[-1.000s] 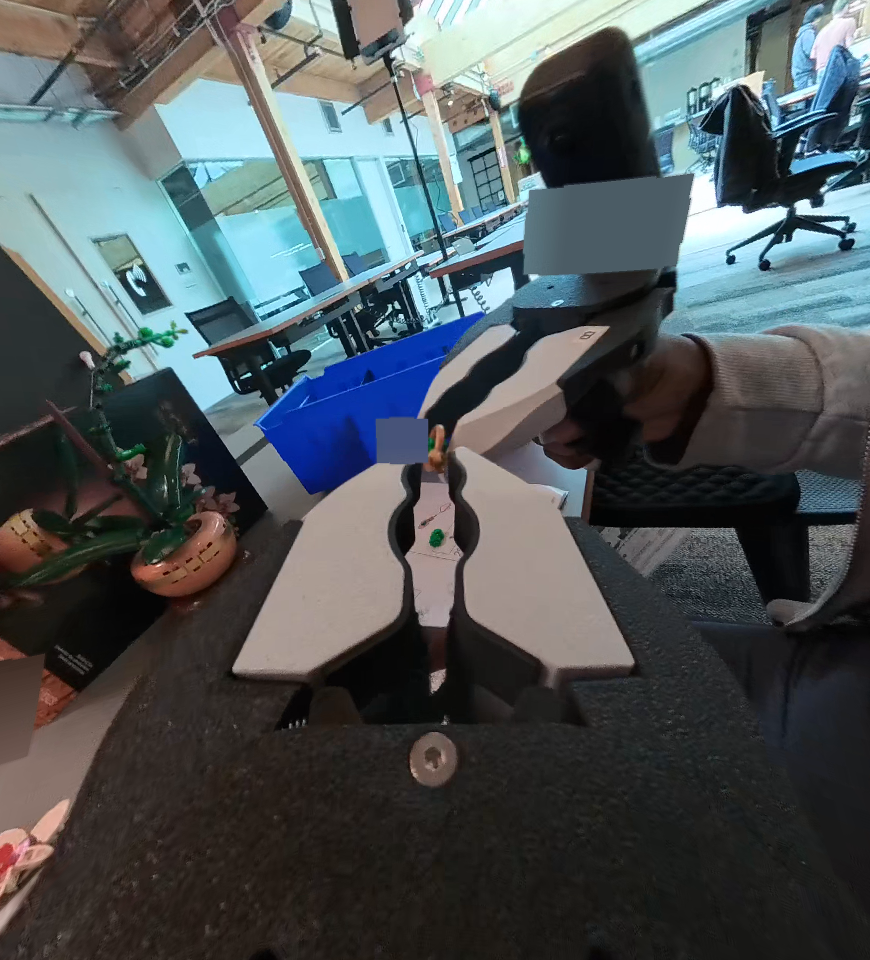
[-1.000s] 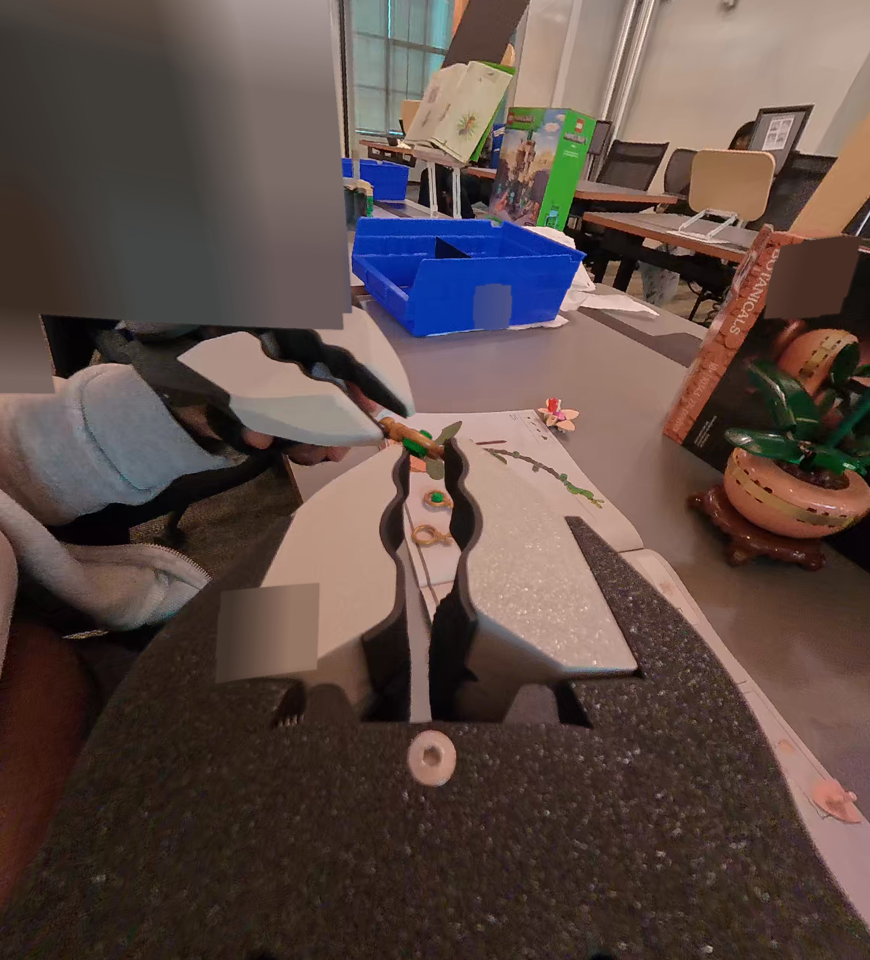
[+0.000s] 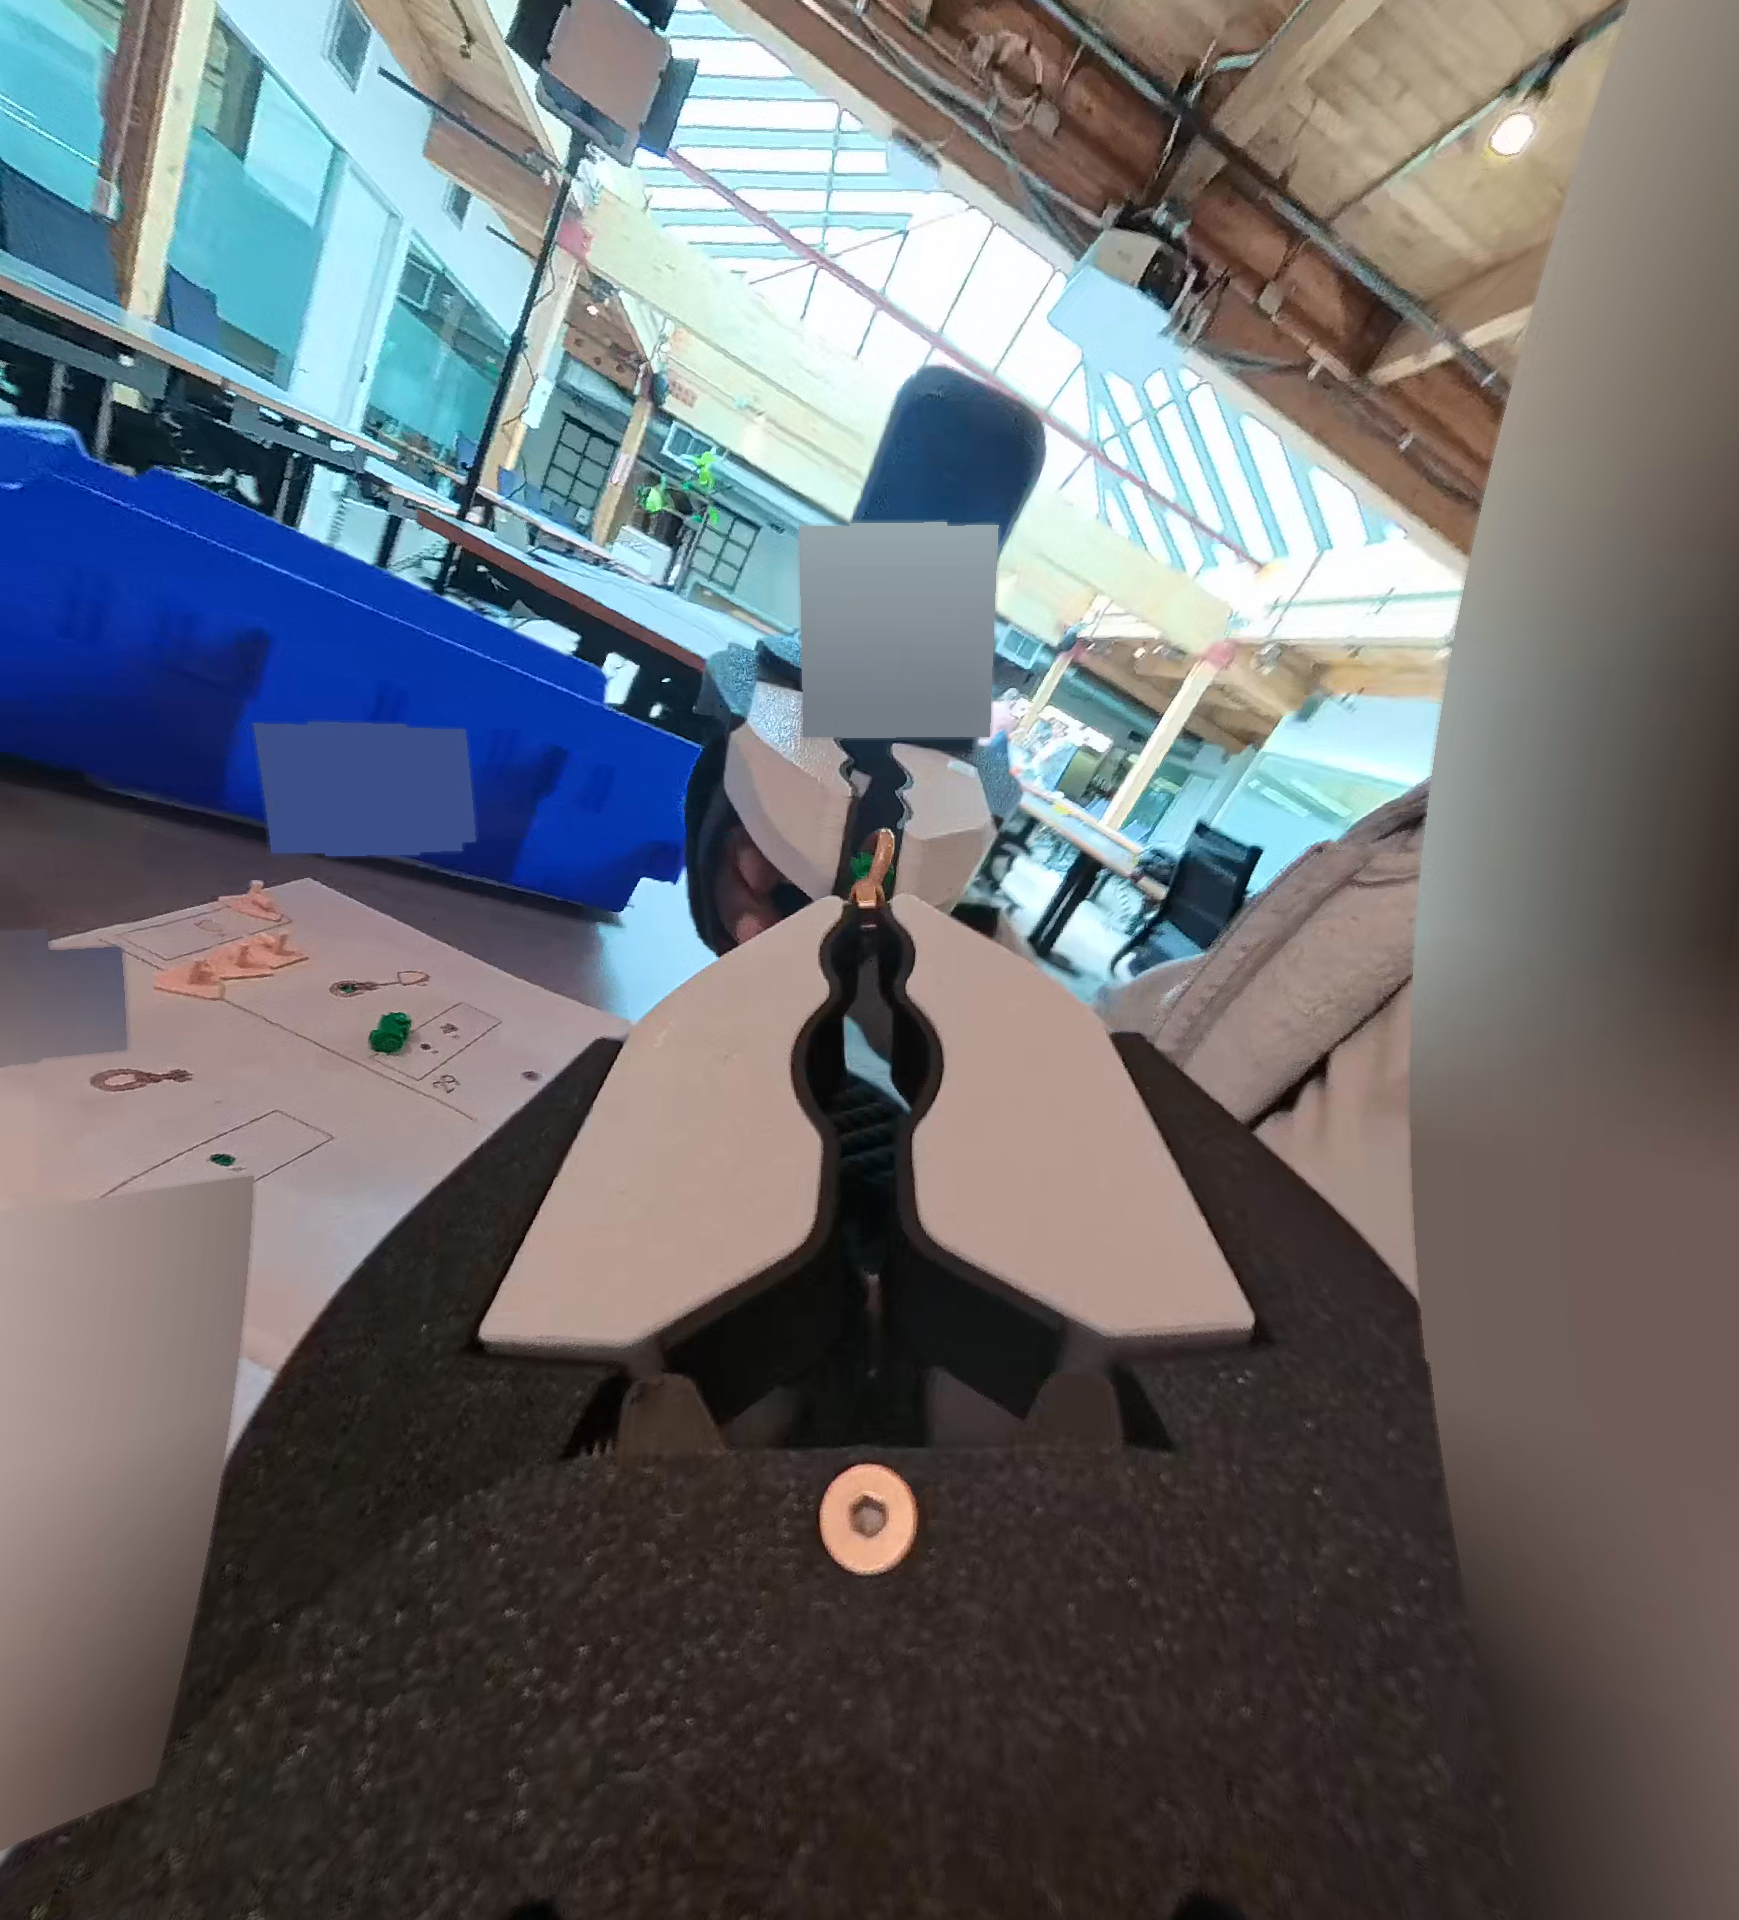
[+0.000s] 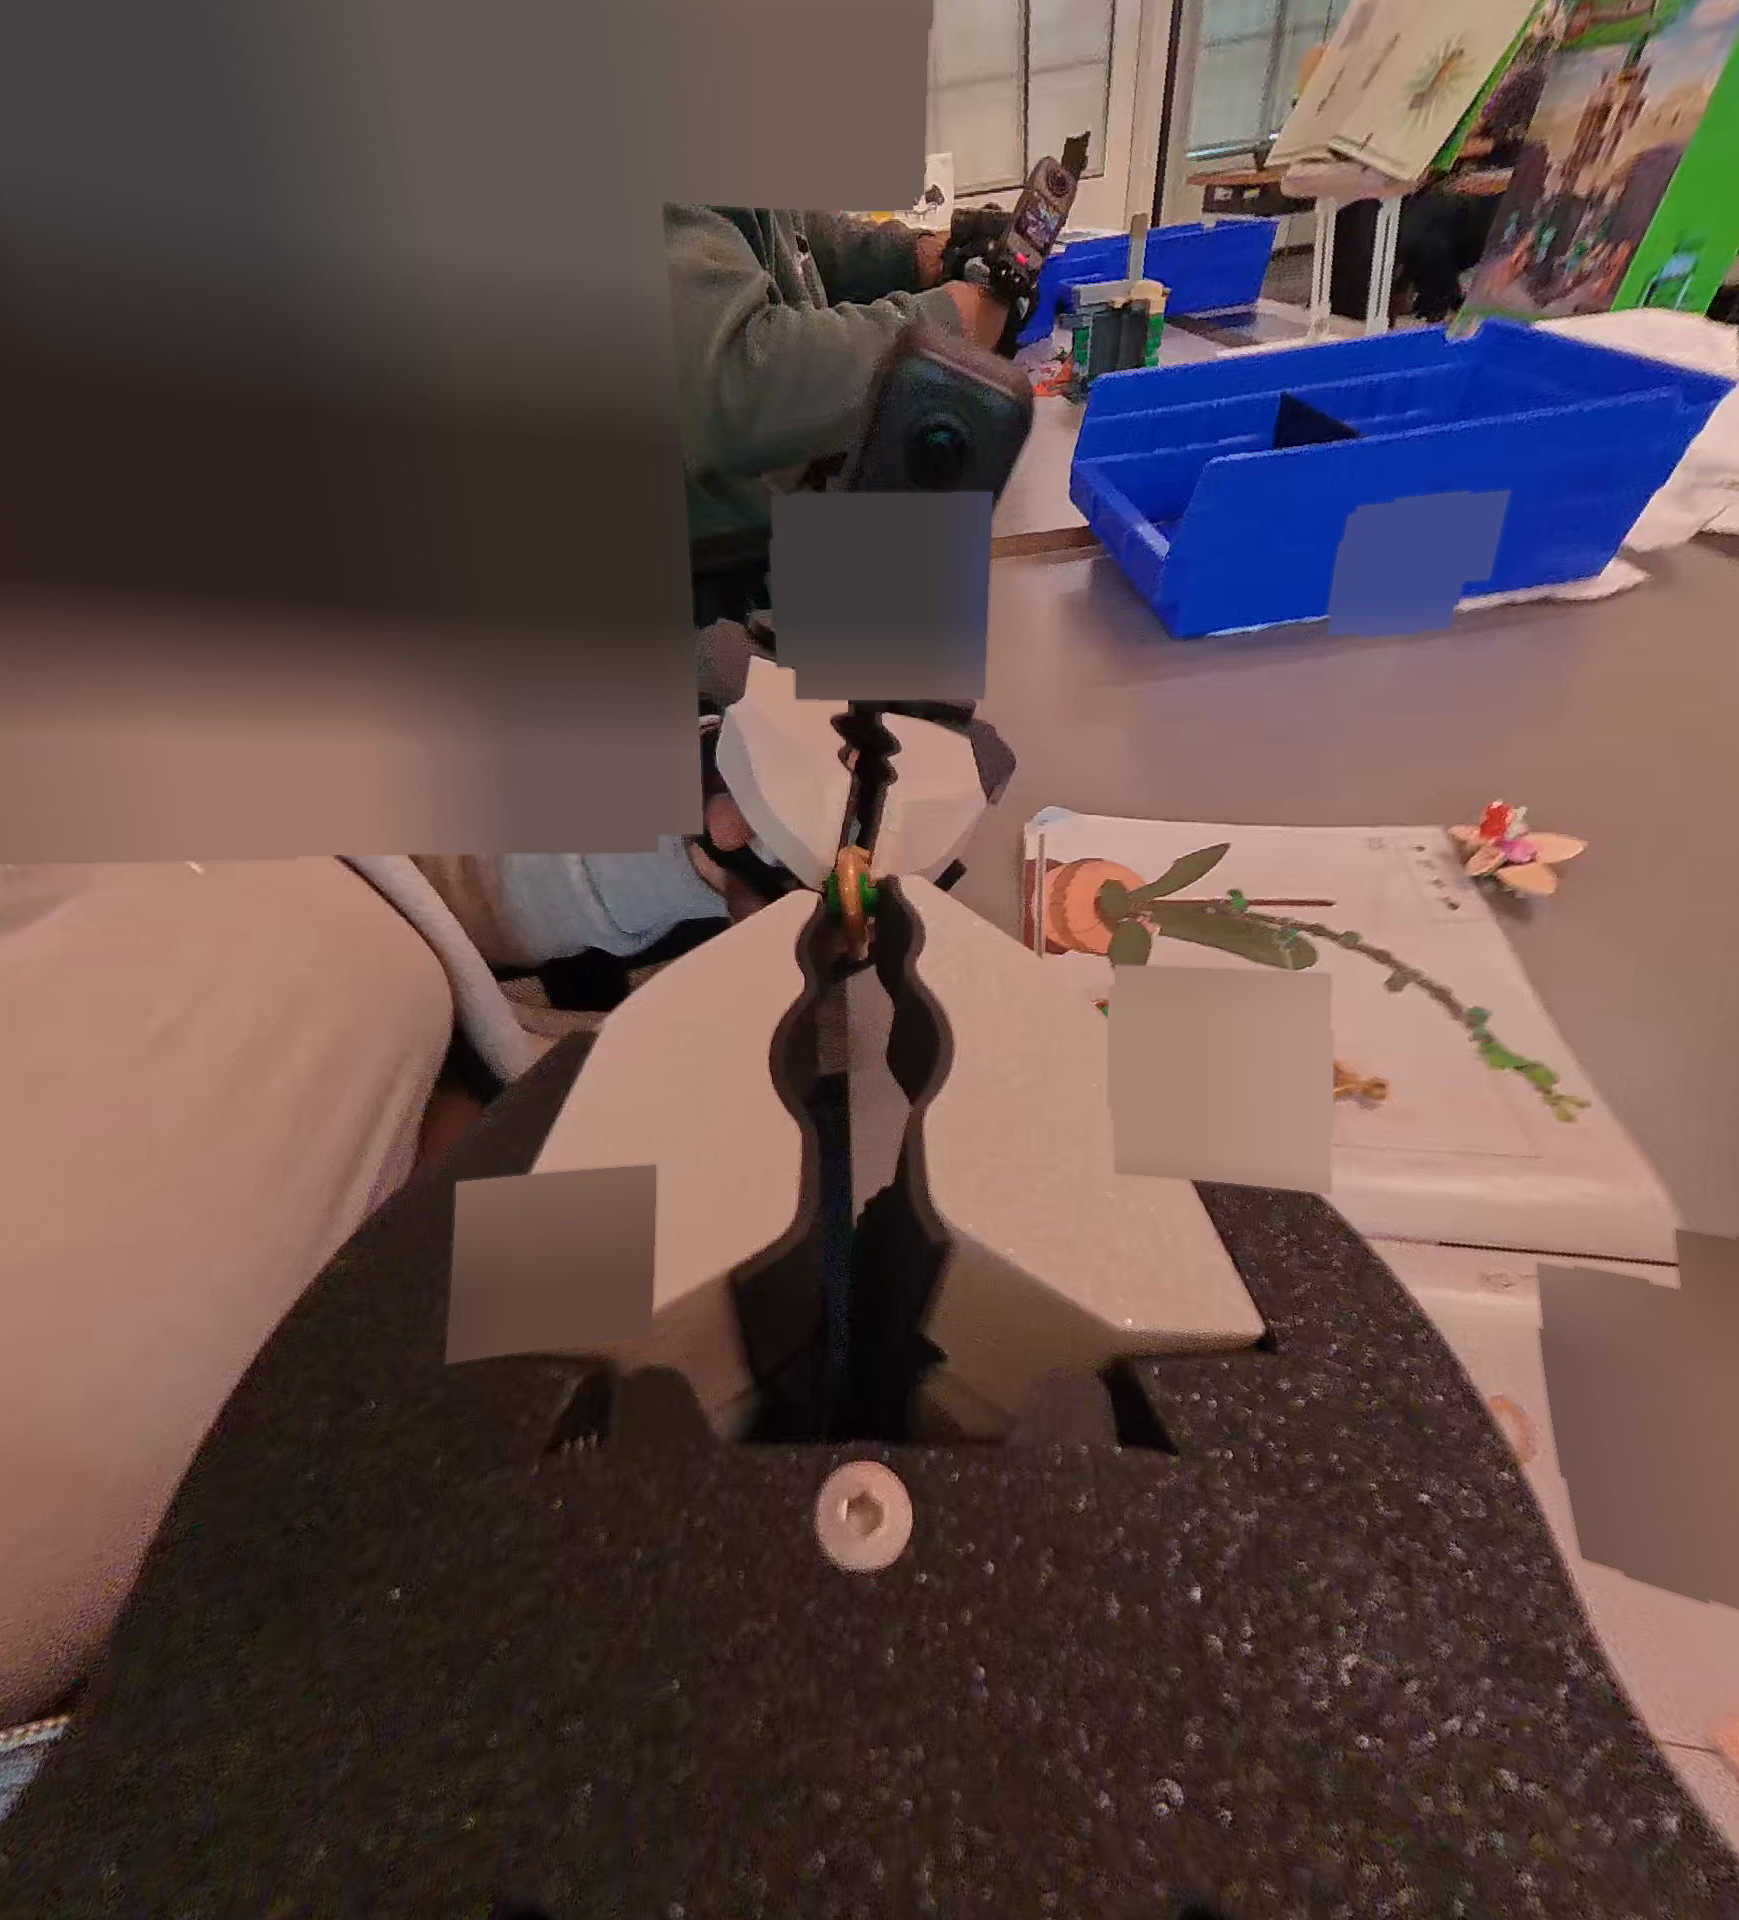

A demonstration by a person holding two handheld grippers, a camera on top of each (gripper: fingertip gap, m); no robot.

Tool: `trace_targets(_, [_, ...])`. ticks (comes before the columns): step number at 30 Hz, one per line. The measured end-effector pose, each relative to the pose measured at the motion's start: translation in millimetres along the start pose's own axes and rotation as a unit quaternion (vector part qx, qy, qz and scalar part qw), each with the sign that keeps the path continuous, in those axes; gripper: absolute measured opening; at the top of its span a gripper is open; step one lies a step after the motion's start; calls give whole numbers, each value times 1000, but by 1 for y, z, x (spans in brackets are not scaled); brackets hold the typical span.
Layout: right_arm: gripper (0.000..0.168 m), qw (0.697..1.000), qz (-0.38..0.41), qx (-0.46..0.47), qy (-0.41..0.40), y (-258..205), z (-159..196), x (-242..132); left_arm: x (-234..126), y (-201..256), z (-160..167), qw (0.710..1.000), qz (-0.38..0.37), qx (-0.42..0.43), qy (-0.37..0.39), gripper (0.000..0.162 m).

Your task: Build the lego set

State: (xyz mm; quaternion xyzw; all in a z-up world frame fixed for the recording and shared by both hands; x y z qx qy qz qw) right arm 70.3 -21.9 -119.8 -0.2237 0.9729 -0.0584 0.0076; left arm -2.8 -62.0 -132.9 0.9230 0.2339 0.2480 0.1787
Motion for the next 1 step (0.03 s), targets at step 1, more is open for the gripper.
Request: trace_targets(1, [8, 1000, -3, 21, 5, 0, 2, 0, 0, 0, 0, 1000, -5, 19, -9, 2])
Point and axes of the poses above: each gripper's, where its closed fingertips meet, x out along the fingers, z out of its underside, y = z × x across the jaws, the point moved 4 cm from there along -x, back along the fingers, and after that the axes turned 11 degrees about y, right-handed, at the moved point
